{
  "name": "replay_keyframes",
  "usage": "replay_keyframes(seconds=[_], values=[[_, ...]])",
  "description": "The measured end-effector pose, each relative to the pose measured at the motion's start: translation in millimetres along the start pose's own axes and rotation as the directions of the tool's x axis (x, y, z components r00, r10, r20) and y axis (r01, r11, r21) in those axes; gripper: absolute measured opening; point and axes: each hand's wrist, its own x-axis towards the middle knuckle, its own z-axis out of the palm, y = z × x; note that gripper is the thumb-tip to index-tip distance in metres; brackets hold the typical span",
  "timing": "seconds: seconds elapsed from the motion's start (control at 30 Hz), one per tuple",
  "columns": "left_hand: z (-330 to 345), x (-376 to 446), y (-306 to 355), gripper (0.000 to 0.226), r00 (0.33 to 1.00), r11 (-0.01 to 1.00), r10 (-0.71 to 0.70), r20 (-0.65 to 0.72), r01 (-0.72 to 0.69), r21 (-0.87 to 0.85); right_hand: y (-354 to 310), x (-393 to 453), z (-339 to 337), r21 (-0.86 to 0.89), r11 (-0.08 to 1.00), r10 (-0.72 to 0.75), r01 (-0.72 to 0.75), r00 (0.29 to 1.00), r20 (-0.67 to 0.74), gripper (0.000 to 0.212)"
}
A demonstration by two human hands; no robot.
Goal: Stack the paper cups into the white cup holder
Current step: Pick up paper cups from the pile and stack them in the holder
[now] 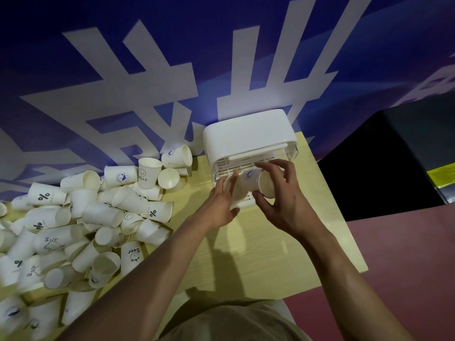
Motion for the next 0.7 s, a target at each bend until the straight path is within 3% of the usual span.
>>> replay_keyframes(seconds=[0.2, 0.4, 0.53, 0.7], values=[[0, -21, -8, 0.113, 0.992, 0.962, -0.119, -0.03, 0.108, -0.251, 7, 25, 33, -0.098, 0.993, -0.053, 0.062, 0.994, 0.099, 0.06], [14, -47, -17, 0.091, 0.986, 0.947, -0.165, 0.021, 0.164, -0.276, 24, 29, 76, -0.284, 0.955, -0.01, 0.09, 0.962, 0.271, 0.072], [16, -56, -22, 0.088, 0.985, 0.933, -0.172, 0.017, 0.169, -0.319, 33, 32, 89, -0.177, 0.983, 0.027, 0.04, 0.932, 0.361, 0.085], [10, -56, -28, 0.085, 0.988, 0.941, -0.155, -0.012, 0.144, -0.306, 48, 24, 79, 0.011, 0.989, 0.138, -0.148, 0.943, 0.302, 0.091]])
